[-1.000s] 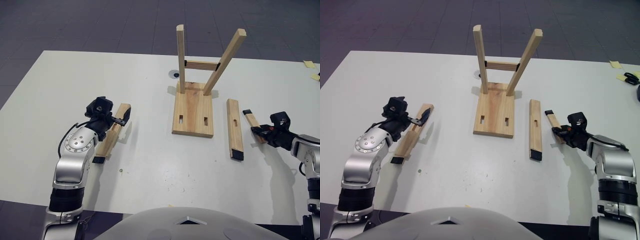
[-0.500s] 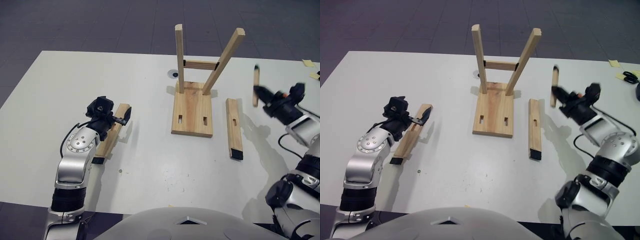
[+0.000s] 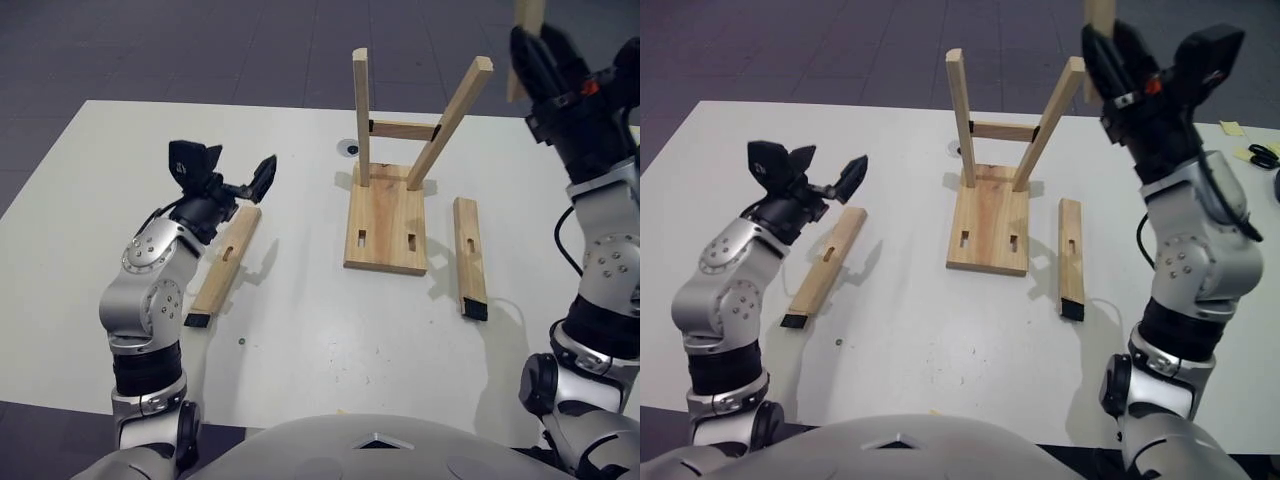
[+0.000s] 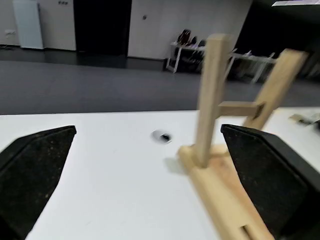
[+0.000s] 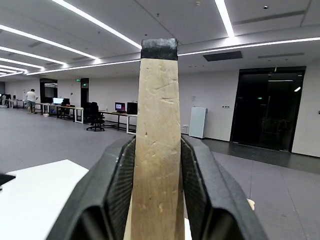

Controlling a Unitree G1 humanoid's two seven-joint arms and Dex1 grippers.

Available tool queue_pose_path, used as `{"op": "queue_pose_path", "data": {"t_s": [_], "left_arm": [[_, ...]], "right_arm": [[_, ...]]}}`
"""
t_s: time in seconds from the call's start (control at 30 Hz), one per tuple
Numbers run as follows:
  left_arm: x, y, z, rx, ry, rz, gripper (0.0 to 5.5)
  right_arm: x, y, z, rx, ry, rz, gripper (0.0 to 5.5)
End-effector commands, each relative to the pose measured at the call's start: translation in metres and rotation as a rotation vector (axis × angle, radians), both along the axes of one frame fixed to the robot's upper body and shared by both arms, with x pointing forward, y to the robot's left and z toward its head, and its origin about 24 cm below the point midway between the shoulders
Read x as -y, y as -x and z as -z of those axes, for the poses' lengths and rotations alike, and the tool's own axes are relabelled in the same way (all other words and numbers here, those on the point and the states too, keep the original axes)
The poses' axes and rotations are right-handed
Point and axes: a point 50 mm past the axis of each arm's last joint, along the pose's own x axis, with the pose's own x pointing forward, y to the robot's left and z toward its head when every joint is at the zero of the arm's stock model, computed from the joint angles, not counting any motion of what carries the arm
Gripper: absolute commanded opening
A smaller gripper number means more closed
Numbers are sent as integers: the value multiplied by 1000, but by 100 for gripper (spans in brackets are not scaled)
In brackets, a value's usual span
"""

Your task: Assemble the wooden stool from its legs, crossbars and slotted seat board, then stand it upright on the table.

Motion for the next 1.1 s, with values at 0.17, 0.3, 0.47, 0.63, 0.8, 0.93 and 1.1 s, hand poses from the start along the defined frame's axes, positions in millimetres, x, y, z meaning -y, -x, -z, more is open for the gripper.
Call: {"op": "queue_pose_path", "data": {"t_s": [0.17, 0.3, 0.47, 0.63, 0.8, 0.93, 1.1], "left_arm": [[31, 17, -51, 45, 335, 407, 540], [28, 1, -44, 50, 62, 183, 540], [31, -2, -40, 87, -9, 142, 540], [43, -1, -18, 142, -276, 116, 540], [69, 11, -10, 304, -439, 249, 540], [83, 15, -11, 415, -462, 323, 540], [98, 14, -7, 450, -452, 352, 540]], "right_arm": [[-39, 21, 42, -4, 123, -114, 132], [-45, 24, 49, -88, 24, -146, 132], [-41, 17, 52, -269, -338, -132, 132], [-42, 1, 61, -645, -997, -193, 132], [-62, 0, 53, -754, -1083, -308, 132], [-80, -3, 50, -839, -1151, -348, 132], [-93, 0, 55, -901, -1129, -367, 132]]}}
